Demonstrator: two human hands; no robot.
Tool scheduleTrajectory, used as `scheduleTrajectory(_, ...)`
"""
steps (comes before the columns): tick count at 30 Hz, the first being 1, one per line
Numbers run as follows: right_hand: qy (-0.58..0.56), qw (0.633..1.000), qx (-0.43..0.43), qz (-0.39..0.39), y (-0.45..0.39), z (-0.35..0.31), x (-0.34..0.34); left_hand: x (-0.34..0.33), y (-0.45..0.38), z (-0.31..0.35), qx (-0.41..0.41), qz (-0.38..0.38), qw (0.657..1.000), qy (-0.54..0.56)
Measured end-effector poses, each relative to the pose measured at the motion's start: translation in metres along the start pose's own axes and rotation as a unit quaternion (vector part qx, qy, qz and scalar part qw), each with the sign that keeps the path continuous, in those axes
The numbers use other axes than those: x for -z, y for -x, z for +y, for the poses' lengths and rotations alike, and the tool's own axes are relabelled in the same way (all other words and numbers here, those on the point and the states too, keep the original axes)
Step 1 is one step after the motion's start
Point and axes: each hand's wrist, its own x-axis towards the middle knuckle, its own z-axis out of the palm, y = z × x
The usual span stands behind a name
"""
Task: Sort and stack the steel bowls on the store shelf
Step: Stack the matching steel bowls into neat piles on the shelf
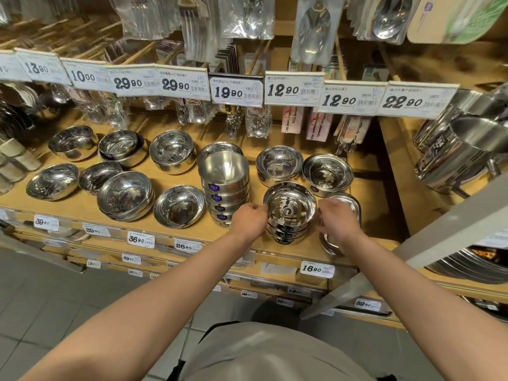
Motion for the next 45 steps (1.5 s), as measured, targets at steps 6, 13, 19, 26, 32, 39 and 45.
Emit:
scheduleTrajectory(6,0.06,0.986,0.103,0.116,-0.003,-0.043,0.002,0.047,0.023,0.04,-0.114,-0.021,0.993,-0.025)
scheduleTrajectory(13,0.095,0.988,0.114,0.044,-0.023,-0.083,-0.03,0.142,0.003,0.091,-0.136,0.004,0.988,0.076)
scheduleTrajectory(19,0.081,0.994,0.066,0.037,-0.06,-0.083,-0.05,0.208,-0.041,0.074,-0.074,0.03,0.992,0.093)
scheduleTrajectory(26,0.063,0.994,0.002,0.088,-0.097,-0.074,-0.048,0.221,-0.086,0.059,-0.027,0.029,0.998,0.056)
scheduleTrajectory(32,0.179,0.983,-0.035,0.037,-0.137,-0.073,-0.042,0.199,-0.124,0.048,0.011,0.051,0.996,0.073)
scheduleTrajectory(39,0.175,0.983,-0.045,-0.019,-0.162,-0.068,-0.043,0.186,-0.156,0.025,0.047,0.088,0.992,0.081)
scheduleTrajectory(45,0.122,0.988,-0.097,0.019,-0.163,-0.066,-0.05,0.177,-0.153,0.012,0.069,0.086,0.991,0.074)
